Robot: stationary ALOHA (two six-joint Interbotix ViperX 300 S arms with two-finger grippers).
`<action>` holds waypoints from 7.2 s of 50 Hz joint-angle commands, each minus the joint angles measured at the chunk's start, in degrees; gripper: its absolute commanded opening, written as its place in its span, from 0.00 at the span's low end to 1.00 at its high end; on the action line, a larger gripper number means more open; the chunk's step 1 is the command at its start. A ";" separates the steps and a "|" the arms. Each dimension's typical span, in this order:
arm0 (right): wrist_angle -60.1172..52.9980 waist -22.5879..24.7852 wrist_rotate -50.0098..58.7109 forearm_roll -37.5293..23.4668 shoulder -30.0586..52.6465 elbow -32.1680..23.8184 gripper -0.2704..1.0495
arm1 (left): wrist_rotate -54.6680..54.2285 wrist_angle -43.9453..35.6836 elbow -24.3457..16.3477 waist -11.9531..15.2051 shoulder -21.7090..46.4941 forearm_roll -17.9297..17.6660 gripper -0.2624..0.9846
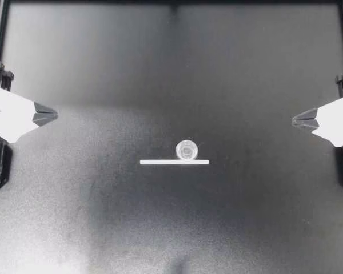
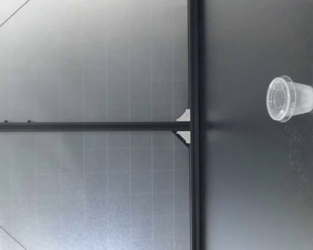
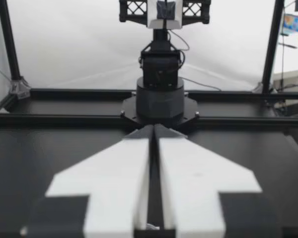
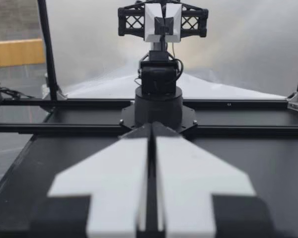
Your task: Pick up the plastic cup and open its lid.
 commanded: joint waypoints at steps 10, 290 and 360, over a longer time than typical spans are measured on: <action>-8.53 -0.35 -0.44 -0.18 2.02 -0.79 0.07 | 1.05 -6.94 1.23 0.79 2.72 0.18 0.07; -27.86 -1.67 -65.92 3.34 47.20 -14.59 0.55 | -17.31 -57.57 -15.73 2.37 61.61 3.60 0.37; -24.26 0.44 -5.27 9.84 38.06 -7.29 0.54 | -4.66 -41.48 -12.04 2.20 51.94 5.71 0.37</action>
